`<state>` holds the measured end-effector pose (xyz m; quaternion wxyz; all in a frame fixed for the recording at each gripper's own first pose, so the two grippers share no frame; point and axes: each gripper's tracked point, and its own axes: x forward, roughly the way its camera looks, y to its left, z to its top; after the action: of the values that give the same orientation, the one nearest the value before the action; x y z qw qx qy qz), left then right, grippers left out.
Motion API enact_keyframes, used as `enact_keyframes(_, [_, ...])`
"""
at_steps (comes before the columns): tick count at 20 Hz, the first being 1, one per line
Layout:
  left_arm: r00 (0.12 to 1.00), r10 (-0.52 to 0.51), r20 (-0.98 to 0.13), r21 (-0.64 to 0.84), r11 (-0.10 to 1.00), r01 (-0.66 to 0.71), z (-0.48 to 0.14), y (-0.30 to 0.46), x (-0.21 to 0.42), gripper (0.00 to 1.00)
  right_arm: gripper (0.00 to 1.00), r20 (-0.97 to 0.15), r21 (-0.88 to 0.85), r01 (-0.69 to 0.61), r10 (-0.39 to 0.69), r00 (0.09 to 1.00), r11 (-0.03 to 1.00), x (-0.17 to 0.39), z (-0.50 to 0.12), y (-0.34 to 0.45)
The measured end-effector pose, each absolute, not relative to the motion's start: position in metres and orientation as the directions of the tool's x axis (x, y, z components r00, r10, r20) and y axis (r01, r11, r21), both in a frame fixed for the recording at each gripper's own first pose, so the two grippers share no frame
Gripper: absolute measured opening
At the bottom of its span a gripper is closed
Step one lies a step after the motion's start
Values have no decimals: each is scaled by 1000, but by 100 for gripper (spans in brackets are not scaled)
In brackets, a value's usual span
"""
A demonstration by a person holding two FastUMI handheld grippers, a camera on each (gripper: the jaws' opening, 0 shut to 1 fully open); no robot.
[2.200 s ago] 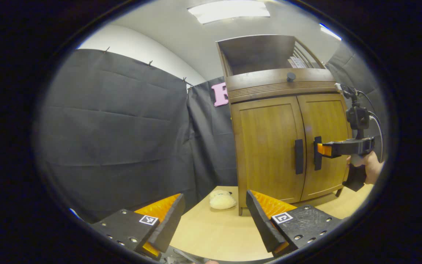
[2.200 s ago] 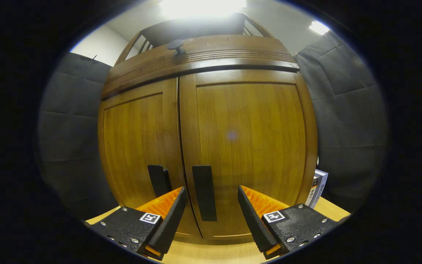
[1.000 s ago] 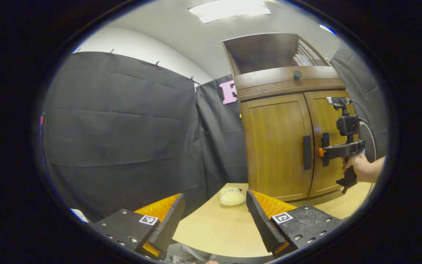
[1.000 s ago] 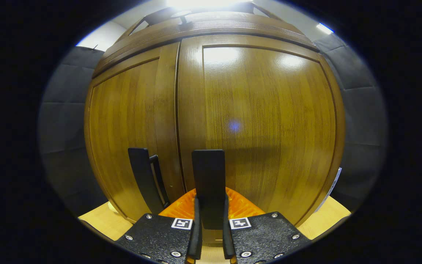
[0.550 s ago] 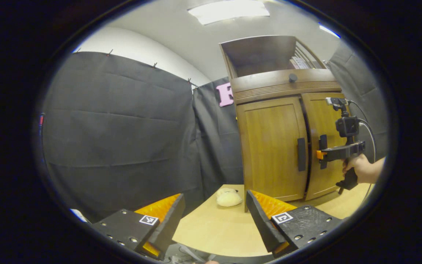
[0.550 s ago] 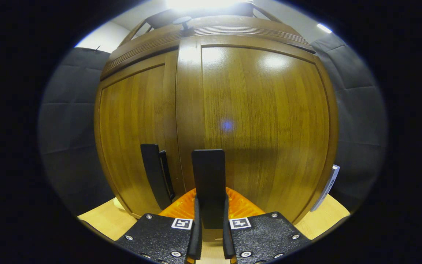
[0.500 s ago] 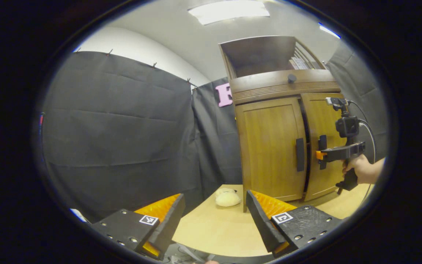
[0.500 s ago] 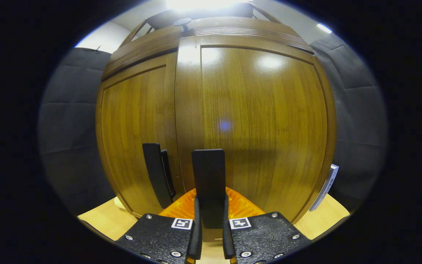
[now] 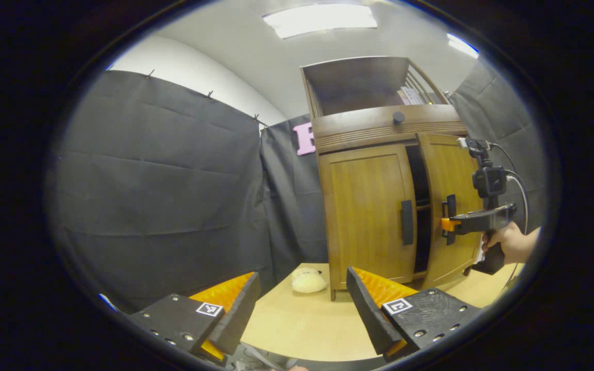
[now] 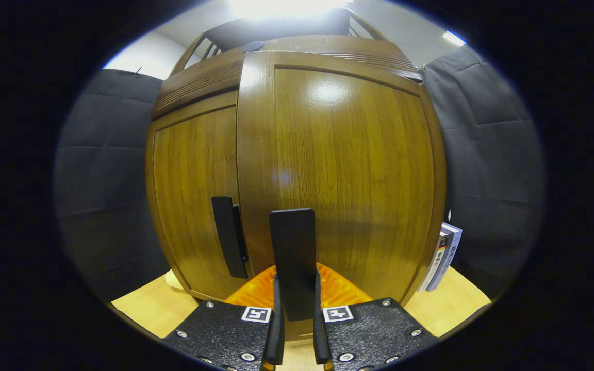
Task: Open the right door of the double-door shoe cabinet with the right hand, and open the left door with the left hand.
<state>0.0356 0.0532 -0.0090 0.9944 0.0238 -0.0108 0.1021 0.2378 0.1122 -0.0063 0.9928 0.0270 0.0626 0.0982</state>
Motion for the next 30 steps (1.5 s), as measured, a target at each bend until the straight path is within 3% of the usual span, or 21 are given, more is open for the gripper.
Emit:
enact_keyframes(1, [980, 195, 31, 44, 980, -196, -9, 52, 36, 100, 22, -119, 64, -190, 197, 973, 980, 234, -5, 110])
enact_keyframes(2, [982, 187, 36, 43, 981, -189, -8, 51, 37, 96, 22, -118, 63, -189, 196, 974, 980, 229, -4, 107])
enact_keyframes(4, [984, 172, 42, 41, 984, -173, -8, 49, 38, 100, 22, -120, 65, -190, 197, 973, 980, 221, -4, 102])
enact_keyframes(16, [995, 72, 65, 34, 997, -74, -3, 33, 39, 100, 22, -119, 73, -173, 181, 976, 982, 174, 0, 61])
enact_keyframes(23, [997, 9, 75, 25, 1000, -11, -3, 23, 40, 100, 22, -120, 72, -123, 131, 984, 990, 148, -4, 21])
enact_keyframes(24, [997, -1, 76, 23, 1000, -1, -3, 21, 40, 96, 22, -122, 72, -110, 118, 985, 991, 140, -8, 8])
enact_keyframes(30, [994, -59, 87, 24, 998, 57, -3, 13, 41, 100, 19, -121, 47, -38, 43, 992, 998, 121, -6, -35])
